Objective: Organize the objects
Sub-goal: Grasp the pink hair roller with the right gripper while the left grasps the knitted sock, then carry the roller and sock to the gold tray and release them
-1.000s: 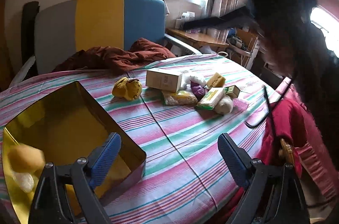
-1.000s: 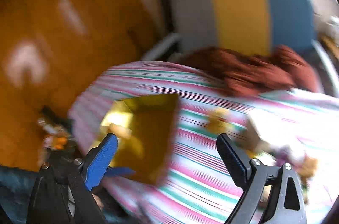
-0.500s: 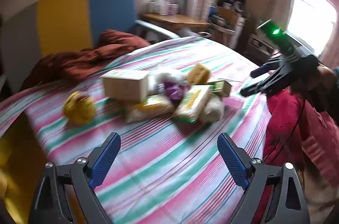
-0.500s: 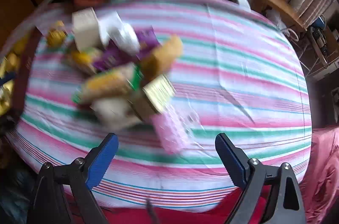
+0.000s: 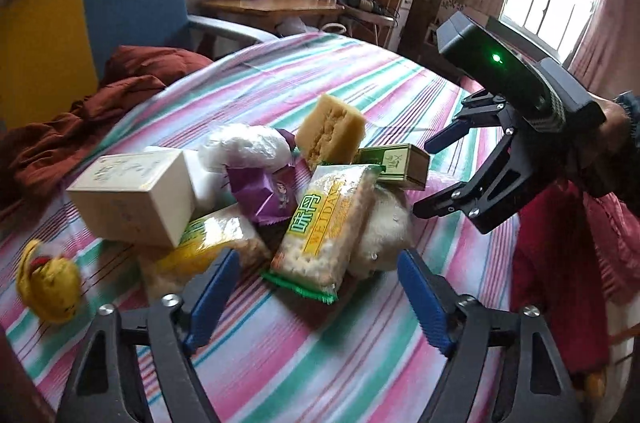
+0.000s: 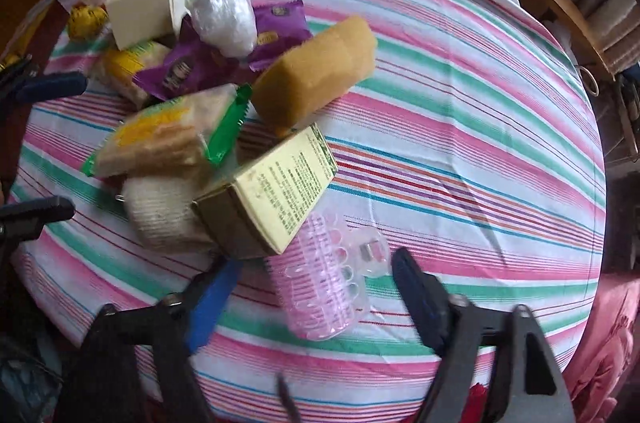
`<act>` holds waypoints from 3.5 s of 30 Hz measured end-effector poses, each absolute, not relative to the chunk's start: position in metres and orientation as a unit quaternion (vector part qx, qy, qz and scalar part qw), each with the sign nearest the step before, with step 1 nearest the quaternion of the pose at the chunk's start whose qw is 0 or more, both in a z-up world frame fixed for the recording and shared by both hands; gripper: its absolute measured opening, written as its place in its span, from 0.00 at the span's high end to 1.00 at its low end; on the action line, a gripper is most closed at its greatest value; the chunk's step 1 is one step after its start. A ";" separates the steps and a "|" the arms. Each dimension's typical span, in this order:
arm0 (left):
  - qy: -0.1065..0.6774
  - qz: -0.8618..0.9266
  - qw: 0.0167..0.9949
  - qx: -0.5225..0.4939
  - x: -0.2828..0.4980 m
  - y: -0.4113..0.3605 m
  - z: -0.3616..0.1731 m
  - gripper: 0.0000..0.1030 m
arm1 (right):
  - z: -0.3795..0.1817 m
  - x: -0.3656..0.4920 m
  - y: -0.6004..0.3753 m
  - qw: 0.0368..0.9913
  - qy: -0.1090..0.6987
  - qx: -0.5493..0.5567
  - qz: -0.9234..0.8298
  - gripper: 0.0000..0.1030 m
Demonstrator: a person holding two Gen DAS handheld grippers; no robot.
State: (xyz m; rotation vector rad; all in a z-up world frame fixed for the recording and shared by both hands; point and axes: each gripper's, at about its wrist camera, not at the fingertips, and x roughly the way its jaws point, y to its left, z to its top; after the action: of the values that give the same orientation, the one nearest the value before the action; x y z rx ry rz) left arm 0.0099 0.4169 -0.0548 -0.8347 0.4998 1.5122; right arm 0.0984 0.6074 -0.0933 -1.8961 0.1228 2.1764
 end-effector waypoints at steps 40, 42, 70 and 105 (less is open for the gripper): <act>0.274 0.576 0.688 -0.346 0.075 0.436 -0.064 0.25 | -0.080 0.189 0.614 0.128 0.101 -0.703 0.692 0.14; 0.285 0.579 0.682 -0.345 0.077 0.447 -0.068 0.22 | -0.093 0.187 0.614 0.126 0.087 -0.724 0.672 0.16; 0.197 0.626 0.641 -0.399 0.050 0.344 -0.069 0.64 | -0.012 0.162 0.578 0.137 0.143 -0.534 0.822 0.32; 0.251 0.680 0.595 -0.347 0.057 0.256 -0.056 0.60 | 0.000 0.096 0.446 0.068 0.139 -0.500 0.852 0.32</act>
State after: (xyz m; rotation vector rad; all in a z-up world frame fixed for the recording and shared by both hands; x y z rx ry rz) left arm 0.0571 0.2561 -0.0561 -0.8072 0.5837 1.5793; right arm 0.0958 0.4458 0.0001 -1.5076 0.4193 2.5664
